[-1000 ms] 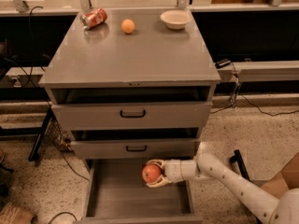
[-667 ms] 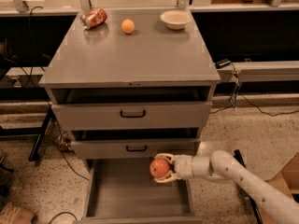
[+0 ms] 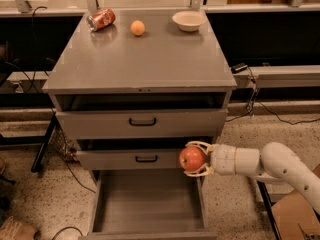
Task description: Pick apple from bottom drawer and place on counter
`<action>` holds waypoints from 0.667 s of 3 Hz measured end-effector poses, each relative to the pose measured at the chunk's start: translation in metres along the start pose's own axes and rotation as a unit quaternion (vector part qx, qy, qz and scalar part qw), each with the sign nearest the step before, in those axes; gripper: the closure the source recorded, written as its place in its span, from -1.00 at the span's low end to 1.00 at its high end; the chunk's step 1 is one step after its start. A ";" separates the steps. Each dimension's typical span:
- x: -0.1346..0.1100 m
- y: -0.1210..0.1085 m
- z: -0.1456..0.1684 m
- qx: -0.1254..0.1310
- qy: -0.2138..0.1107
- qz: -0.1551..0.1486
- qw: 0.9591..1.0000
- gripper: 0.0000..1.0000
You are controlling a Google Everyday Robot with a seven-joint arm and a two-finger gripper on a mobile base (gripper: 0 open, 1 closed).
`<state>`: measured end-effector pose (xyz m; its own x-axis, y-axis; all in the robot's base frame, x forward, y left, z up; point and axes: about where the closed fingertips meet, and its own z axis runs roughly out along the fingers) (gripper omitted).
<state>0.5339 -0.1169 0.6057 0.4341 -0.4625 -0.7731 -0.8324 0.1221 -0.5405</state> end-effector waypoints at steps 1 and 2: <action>0.000 0.000 0.000 0.000 0.000 0.000 1.000 1.00; -0.012 -0.028 -0.021 0.010 -0.013 -0.002 1.000 1.00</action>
Offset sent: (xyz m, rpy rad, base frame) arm 0.0300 -0.0504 0.0853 0.0750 -0.0431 -0.0070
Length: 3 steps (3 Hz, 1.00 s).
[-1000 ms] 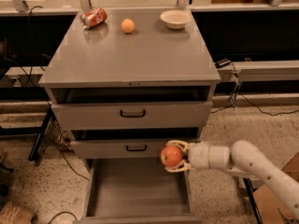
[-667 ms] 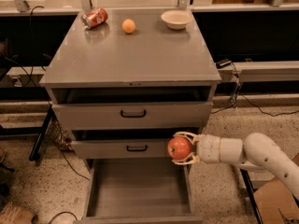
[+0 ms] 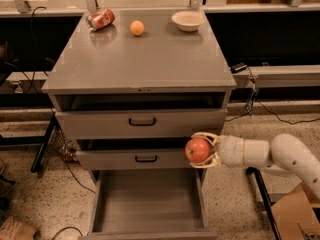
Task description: Pick apple from bottom drawer and place on counter
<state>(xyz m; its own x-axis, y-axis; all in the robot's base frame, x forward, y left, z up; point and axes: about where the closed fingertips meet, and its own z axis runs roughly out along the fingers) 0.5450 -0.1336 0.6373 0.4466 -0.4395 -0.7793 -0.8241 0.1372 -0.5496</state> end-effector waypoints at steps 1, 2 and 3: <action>-0.029 -0.051 -0.034 0.005 -0.002 -0.012 1.000 1.00; -0.067 -0.109 -0.069 0.006 0.011 -0.045 0.999 1.00; -0.107 -0.170 -0.105 0.027 0.023 -0.085 0.996 1.00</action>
Offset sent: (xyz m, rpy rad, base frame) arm 0.0598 -0.0790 0.2253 -0.1081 -0.1581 -0.0032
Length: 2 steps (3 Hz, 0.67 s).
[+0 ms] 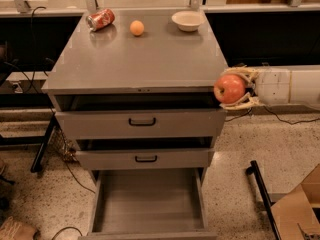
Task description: Pick apple from bottom drawer and place on counter
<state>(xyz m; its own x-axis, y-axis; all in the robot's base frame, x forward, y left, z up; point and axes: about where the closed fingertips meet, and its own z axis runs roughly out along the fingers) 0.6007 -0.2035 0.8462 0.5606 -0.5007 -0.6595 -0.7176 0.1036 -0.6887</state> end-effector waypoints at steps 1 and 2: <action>0.000 0.000 0.000 0.000 0.000 0.000 1.000 1.00; -0.006 -0.021 0.006 0.005 -0.016 0.001 1.000 1.00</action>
Offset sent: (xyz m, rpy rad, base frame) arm 0.0397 0.0097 0.0476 0.0806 -0.0230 0.0309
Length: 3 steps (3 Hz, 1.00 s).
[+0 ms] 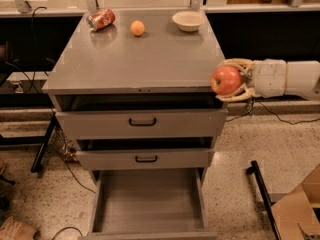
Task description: Pick apple from bottom drawer and place on counter
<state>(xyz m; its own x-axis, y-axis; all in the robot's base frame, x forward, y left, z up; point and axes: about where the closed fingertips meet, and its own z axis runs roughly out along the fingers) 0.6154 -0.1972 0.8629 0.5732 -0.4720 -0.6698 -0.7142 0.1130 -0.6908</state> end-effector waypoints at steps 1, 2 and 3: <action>-0.010 -0.040 0.009 -0.001 0.003 0.006 1.000 1.00; -0.010 -0.072 0.026 -0.004 0.026 0.038 0.999 1.00; 0.000 -0.089 0.051 -0.008 0.040 0.092 0.995 1.00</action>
Offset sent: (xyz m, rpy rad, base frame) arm 0.0910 0.0247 0.0713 -0.0232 0.1635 -0.1209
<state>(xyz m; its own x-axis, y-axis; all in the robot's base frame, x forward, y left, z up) 0.6991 -0.1627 0.9109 0.3982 -0.5131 -0.7604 -0.8112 0.1900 -0.5530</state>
